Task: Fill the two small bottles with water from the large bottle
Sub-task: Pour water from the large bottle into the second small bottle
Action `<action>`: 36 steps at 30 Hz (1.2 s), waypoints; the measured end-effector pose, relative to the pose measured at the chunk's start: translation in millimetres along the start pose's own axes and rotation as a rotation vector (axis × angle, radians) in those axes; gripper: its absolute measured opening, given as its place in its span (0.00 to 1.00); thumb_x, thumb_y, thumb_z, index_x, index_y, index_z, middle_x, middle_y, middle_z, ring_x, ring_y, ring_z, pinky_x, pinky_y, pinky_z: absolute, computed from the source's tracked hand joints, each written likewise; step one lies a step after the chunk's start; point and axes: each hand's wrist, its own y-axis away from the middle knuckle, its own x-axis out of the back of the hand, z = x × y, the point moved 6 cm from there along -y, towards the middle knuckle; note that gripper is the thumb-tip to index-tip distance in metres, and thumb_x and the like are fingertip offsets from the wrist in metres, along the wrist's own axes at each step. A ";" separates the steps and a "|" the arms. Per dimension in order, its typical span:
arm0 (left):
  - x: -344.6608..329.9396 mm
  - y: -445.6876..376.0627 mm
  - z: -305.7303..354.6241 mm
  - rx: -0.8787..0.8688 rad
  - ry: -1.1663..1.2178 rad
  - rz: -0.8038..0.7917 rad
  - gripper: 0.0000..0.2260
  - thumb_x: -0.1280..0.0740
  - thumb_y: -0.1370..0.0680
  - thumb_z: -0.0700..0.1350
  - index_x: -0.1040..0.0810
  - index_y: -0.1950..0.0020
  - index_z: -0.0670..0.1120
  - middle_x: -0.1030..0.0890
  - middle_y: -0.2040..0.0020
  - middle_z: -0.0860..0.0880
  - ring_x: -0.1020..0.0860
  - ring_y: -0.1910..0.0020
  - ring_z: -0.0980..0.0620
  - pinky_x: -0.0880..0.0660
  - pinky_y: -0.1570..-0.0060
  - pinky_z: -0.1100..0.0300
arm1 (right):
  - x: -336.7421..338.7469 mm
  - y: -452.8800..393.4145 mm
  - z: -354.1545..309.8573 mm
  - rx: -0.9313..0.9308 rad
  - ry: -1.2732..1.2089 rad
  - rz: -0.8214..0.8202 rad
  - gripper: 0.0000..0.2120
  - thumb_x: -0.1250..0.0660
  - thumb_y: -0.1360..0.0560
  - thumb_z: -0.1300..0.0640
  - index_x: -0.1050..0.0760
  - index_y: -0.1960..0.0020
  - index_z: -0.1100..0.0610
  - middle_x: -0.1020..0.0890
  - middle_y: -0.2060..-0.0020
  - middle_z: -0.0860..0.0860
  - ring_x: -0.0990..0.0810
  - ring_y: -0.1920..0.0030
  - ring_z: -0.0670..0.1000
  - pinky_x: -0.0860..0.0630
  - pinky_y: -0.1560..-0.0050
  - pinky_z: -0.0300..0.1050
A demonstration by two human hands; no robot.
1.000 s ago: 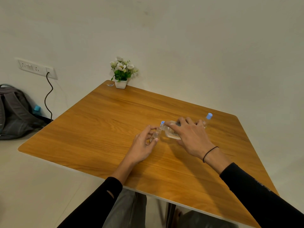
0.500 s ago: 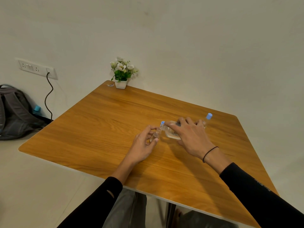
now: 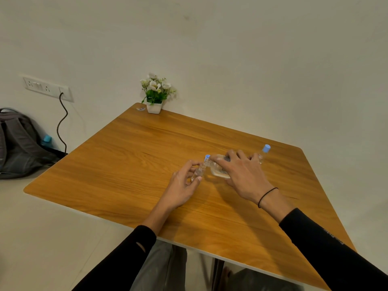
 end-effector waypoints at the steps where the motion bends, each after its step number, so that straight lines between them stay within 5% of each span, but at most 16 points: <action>1: 0.0 0.0 0.4 -0.002 -0.001 0.001 0.22 0.29 0.16 0.37 0.24 0.31 0.62 0.15 0.42 0.60 0.15 0.42 0.58 0.15 0.53 0.61 | 0.0 0.3 -0.1 -0.002 -0.001 -0.001 0.34 0.29 0.21 0.49 0.43 0.22 0.34 0.25 0.36 0.50 0.26 0.41 0.55 0.32 0.46 0.58; 13: 0.3 0.5 0.7 -0.005 -0.037 -0.015 0.22 0.29 0.16 0.38 0.25 0.30 0.62 0.17 0.43 0.69 0.15 0.42 0.60 0.13 0.48 0.52 | 0.0 0.2 -1.1 -0.009 0.008 -0.010 0.34 0.31 0.19 0.48 0.45 0.21 0.34 0.26 0.34 0.50 0.28 0.38 0.55 0.30 0.43 0.59; 27: 0.0 2.3 3.6 0.023 -0.036 -0.027 0.20 0.29 0.16 0.37 0.23 0.27 0.54 0.16 0.42 0.63 0.15 0.42 0.56 0.14 0.46 0.44 | -1.1 3.0 -1.9 -0.037 0.010 0.002 0.34 0.31 0.20 0.48 0.44 0.21 0.35 0.26 0.34 0.49 0.27 0.39 0.54 0.32 0.45 0.57; 36: 0.9 3.7 7.9 0.028 0.048 -0.001 0.20 0.30 0.16 0.35 0.24 0.26 0.50 0.14 0.39 0.55 0.15 0.39 0.55 0.15 0.43 0.49 | -9.5 6.5 -6.9 -0.070 -0.100 0.008 0.40 0.27 0.23 0.45 0.48 0.20 0.36 0.26 0.33 0.50 0.24 0.37 0.54 0.29 0.42 0.57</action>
